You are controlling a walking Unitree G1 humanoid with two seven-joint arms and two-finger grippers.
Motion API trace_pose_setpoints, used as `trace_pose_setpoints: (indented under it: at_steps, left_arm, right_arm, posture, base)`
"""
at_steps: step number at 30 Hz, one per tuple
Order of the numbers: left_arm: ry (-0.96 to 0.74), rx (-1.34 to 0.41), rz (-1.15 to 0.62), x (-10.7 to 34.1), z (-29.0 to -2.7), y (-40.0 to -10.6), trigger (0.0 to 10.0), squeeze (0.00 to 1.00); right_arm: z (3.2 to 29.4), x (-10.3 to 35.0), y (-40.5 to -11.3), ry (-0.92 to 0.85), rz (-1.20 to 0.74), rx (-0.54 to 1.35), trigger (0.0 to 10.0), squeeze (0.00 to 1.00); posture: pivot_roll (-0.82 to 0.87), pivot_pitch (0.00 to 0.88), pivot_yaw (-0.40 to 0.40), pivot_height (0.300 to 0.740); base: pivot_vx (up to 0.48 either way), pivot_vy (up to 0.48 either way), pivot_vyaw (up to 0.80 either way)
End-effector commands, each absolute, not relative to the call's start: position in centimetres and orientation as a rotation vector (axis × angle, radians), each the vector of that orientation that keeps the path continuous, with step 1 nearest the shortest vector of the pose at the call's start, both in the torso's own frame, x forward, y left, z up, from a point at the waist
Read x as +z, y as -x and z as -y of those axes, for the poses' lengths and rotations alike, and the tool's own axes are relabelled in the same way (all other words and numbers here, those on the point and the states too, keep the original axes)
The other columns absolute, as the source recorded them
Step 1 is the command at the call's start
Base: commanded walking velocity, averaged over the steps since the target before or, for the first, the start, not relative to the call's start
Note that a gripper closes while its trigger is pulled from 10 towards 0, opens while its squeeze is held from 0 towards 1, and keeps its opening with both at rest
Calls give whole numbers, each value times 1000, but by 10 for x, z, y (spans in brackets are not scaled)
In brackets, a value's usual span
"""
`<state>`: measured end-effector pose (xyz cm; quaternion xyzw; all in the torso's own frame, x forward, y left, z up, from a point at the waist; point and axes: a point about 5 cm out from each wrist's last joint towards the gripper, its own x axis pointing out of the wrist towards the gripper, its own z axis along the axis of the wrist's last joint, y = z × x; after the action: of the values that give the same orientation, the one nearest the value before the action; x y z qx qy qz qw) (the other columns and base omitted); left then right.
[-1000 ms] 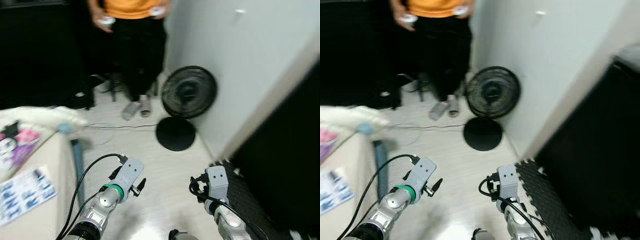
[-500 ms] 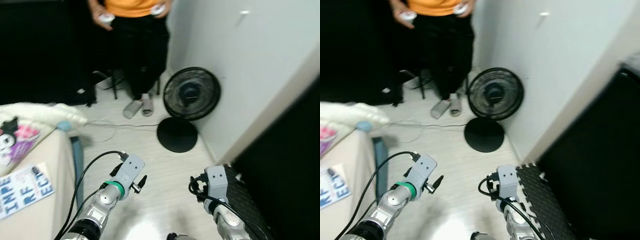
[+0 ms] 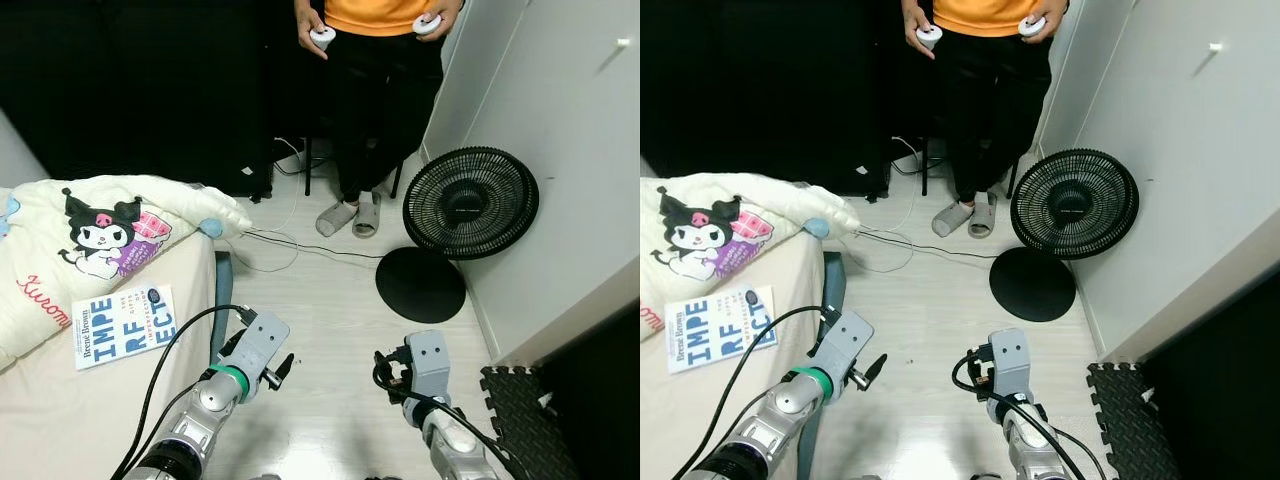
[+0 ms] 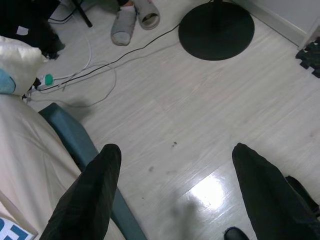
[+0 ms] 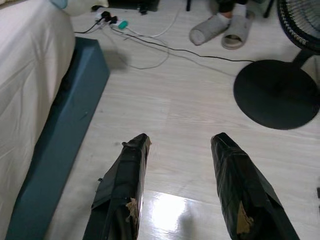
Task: Clean up the room
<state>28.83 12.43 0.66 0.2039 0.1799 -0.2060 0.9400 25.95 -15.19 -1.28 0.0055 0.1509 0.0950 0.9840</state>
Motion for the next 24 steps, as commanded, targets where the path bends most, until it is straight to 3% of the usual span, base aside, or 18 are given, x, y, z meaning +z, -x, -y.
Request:
trace_pose_setpoints:
  at_steps: [1, 24]
  left_arm:
    - [-410, -430, -391, 1, -125, -284, 10000, 0]
    - [-405, -434, -363, 5, -123, -286, 10000, 0]
  right_arm:
    - [153, -18, -254, -22, -325, 183, 10000, 0]
    - [154, -19, -254, -10, -331, 190, 10000, 0]
  posture:
    - [14, 68, 44, 740]
    - [11, 61, 40, 740]
  base:
    - [0, 0, 0]
    - [0, 0, 0]
